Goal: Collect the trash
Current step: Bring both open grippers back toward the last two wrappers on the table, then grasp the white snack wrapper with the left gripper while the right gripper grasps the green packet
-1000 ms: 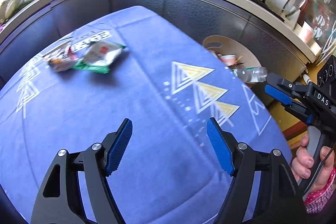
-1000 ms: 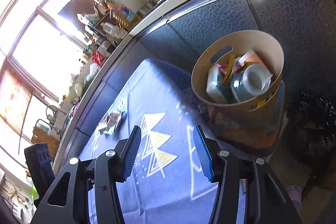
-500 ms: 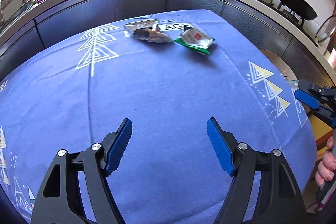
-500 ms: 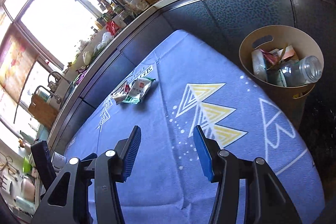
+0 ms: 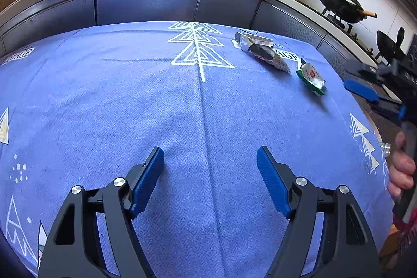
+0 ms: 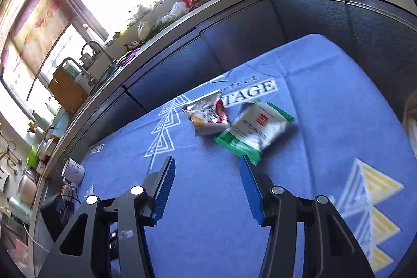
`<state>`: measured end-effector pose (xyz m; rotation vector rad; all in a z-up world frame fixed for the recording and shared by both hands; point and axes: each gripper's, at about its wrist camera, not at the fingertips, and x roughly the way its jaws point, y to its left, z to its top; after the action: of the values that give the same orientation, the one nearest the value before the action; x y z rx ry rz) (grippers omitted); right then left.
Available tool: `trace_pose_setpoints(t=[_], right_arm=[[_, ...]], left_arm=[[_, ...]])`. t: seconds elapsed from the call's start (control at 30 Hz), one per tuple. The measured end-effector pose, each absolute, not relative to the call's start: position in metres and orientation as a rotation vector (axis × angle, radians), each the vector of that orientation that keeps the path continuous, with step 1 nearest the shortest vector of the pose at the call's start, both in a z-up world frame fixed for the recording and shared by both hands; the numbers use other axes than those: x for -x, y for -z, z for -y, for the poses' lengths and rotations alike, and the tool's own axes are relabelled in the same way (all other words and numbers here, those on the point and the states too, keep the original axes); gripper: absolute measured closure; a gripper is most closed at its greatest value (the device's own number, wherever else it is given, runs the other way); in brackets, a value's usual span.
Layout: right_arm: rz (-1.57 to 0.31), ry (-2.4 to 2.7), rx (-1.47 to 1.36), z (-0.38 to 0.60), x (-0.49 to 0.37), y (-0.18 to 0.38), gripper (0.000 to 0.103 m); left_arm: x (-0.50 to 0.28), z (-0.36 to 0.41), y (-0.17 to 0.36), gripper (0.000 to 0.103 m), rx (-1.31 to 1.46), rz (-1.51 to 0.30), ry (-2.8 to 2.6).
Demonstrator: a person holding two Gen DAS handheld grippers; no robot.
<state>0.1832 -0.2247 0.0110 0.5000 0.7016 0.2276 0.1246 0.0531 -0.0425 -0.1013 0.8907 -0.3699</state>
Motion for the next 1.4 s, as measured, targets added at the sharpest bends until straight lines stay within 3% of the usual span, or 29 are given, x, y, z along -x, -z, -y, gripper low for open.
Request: trace_pose_setpoints(t=[0.17, 0.37, 0.43, 0.5, 0.53, 0.8, 0.97, 1.2, 1.27, 1.3, 1.37, 1.4], right_arm=[[-0.753, -0.236, -0.418, 0.213, -0.274, -0.022, 0.055], [-0.877, -0.229, -0.498, 0.224, -0.351, 0.008, 0.055], [-0.925, -0.263, -0.496, 0.217, -0.358, 0.018, 0.061], [-0.970, -0.332, -0.465, 0.201, -0.353, 0.026, 0.076], [-0.983, -0.372, -0.462, 0.193, -0.348, 0.028, 0.077], [-1.082, -0.662, -0.383, 0.130, -0.258, 0.042, 0.076], [-0.931, -0.622, -0.486, 0.165, -0.216, 0.018, 0.066], [-0.791, -0.509, -0.600, 0.234, -0.180, 0.005, 0.066], [-0.765, -0.466, -0.609, 0.249, -0.177, 0.006, 0.065], [-0.756, -0.438, -0.622, 0.260, -0.175, 0.008, 0.065], [-0.751, -0.392, -0.665, 0.275, -0.180, 0.014, 0.064], [-0.748, -0.375, -0.683, 0.282, -0.182, 0.017, 0.063]], left_arm=[[-0.122, -0.056, 0.042, 0.030, 0.117, -0.887, 0.380], [-0.122, -0.061, 0.044, 0.030, 0.151, -0.884, 0.399], [-0.123, -0.062, 0.044, 0.030, 0.164, -0.883, 0.402], [-0.122, -0.063, 0.044, 0.030, 0.174, -0.882, 0.400], [-0.122, -0.068, 0.044, 0.030, 0.183, -0.881, 0.401], [-0.122, -0.100, 0.040, 0.028, 0.343, -0.880, 0.452], [-0.135, -0.111, 0.023, 0.028, 0.406, -0.880, 0.482], [-0.160, -0.079, 0.023, 0.030, 0.350, -0.936, 0.452], [-0.165, -0.065, 0.025, 0.033, 0.307, -0.939, 0.429], [-0.169, -0.057, 0.027, 0.042, 0.277, -0.944, 0.412], [-0.175, -0.046, 0.033, 0.065, 0.234, -0.970, 0.395], [-0.178, -0.043, 0.038, 0.082, 0.231, -0.993, 0.399]])
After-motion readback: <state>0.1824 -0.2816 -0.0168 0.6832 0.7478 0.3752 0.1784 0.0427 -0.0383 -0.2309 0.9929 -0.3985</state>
